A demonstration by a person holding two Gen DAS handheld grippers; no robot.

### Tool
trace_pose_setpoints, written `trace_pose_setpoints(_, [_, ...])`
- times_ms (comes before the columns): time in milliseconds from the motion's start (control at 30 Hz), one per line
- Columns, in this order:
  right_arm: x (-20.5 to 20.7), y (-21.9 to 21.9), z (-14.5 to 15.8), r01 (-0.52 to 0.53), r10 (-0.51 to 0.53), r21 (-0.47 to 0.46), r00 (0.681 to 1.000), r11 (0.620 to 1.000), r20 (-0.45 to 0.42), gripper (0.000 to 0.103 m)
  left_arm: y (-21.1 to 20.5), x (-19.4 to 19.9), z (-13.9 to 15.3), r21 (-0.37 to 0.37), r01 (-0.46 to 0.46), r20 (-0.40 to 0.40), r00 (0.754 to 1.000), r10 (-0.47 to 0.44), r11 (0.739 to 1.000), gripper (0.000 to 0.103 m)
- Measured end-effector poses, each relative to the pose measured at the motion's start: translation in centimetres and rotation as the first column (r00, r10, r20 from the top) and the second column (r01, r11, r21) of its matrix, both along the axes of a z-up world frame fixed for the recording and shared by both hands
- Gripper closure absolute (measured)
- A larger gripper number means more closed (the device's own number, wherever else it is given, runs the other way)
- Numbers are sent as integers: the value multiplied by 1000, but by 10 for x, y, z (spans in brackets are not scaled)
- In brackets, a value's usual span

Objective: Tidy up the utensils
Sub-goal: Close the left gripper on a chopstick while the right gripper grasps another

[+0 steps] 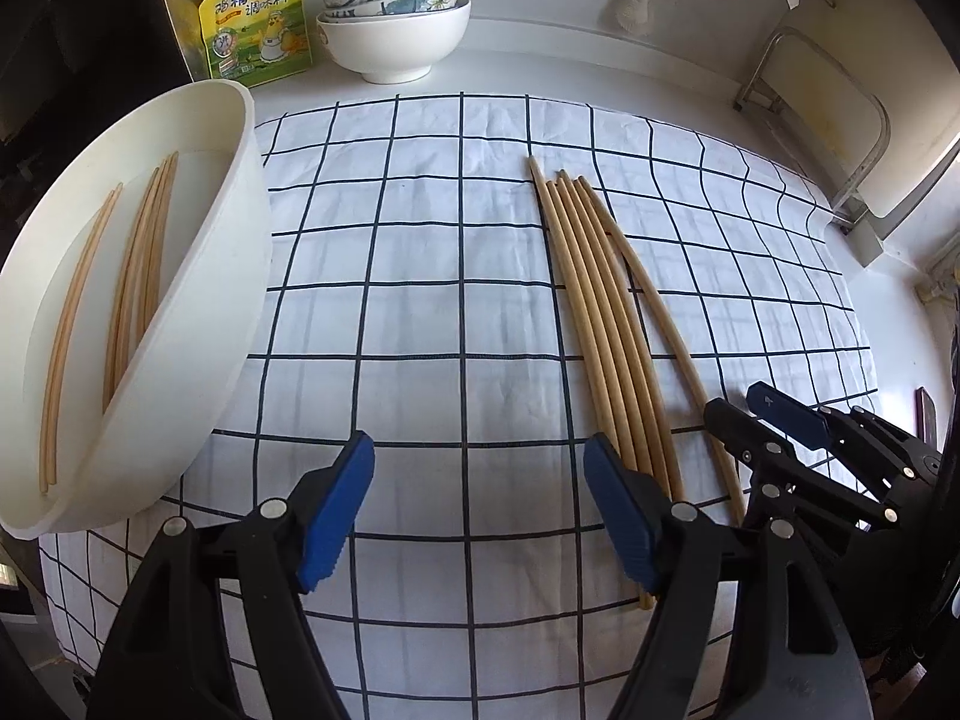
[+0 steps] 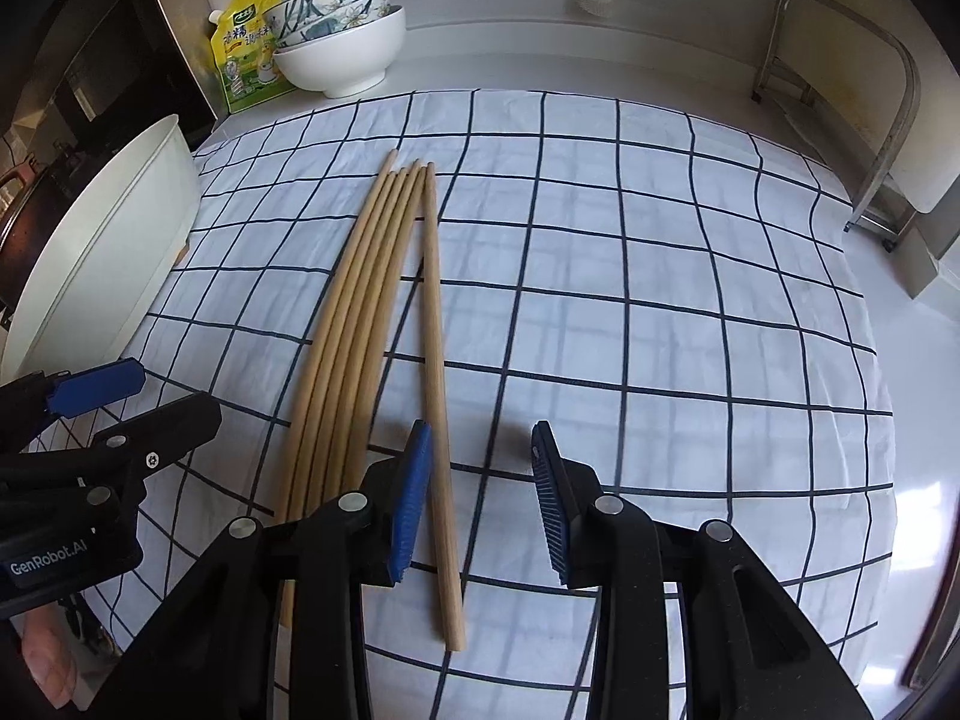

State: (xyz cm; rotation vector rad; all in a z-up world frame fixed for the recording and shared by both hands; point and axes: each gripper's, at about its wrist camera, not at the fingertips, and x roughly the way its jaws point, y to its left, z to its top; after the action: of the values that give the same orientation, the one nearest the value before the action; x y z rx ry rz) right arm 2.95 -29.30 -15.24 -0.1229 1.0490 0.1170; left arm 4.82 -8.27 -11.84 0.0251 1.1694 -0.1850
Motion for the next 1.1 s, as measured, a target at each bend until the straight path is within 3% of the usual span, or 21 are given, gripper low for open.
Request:
trace_pose_setpoints(367, [-5,-25,5,33,-33,28,999,999,15,69,-25,10,-20,7,29,-23,999,-29,1000,32])
trace_pose_setpoints(667, [-8,-27,9,31,-33,44,999,999,33,68,-33,11,-28,68,37,-10,999,-36,997,28])
trace_pose_setpoints(1100, [-2,-21,5,2,-3,25,1000,1000,31,66,-5,6,-27,92,-17,-24,1000,20,996,26])
